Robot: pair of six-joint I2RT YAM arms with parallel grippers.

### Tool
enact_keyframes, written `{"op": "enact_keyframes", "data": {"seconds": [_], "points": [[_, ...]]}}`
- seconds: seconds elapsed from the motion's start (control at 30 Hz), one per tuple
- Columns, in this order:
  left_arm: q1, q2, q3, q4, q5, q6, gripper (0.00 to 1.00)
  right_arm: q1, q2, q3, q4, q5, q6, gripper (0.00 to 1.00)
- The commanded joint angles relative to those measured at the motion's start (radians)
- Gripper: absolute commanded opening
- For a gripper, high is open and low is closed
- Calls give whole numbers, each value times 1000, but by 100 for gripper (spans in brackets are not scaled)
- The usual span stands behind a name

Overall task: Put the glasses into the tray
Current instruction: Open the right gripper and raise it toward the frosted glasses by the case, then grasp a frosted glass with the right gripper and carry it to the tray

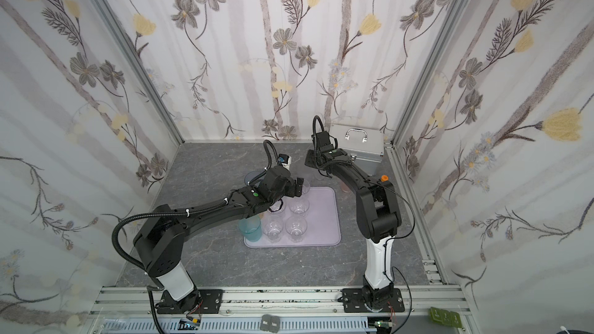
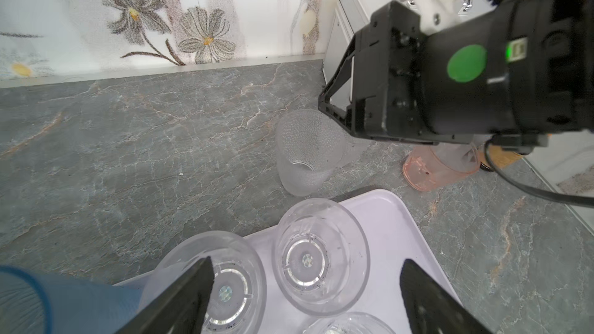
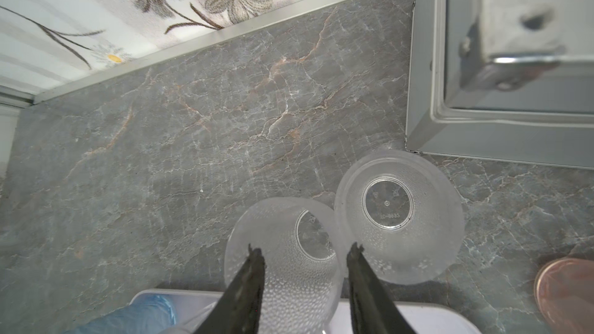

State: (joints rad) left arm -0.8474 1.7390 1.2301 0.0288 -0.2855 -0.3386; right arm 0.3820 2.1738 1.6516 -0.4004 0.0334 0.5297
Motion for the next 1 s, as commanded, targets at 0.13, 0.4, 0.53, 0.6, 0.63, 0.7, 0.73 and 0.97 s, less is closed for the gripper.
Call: {"op": "enact_keyframes", "data": {"seconds": [0.13, 0.4, 0.53, 0.6, 0.63, 0.7, 0.73, 0.97], "points": [[9, 21, -3, 23, 11, -33, 93, 18, 62, 54, -33, 59, -66, 33], [31, -14, -35, 24, 0, -27, 93, 36, 103, 102, -54, 68, -92, 15], [45, -37, -67, 25, -3, -29, 93, 39, 136, 132, -72, 72, -100, 15], [48, -44, -78, 26, -1, -34, 93, 41, 147, 139, -73, 75, -100, 16], [50, -46, -80, 26, 1, -36, 93, 40, 153, 139, -70, 74, -99, 15], [51, -44, -80, 26, 4, -34, 93, 40, 161, 147, -72, 69, -99, 12], [53, -45, -79, 26, 5, -31, 93, 42, 157, 150, -74, 70, -100, 10], [60, -75, -82, 26, -7, -25, 93, 50, 51, 151, -48, 49, -97, 5]]}}
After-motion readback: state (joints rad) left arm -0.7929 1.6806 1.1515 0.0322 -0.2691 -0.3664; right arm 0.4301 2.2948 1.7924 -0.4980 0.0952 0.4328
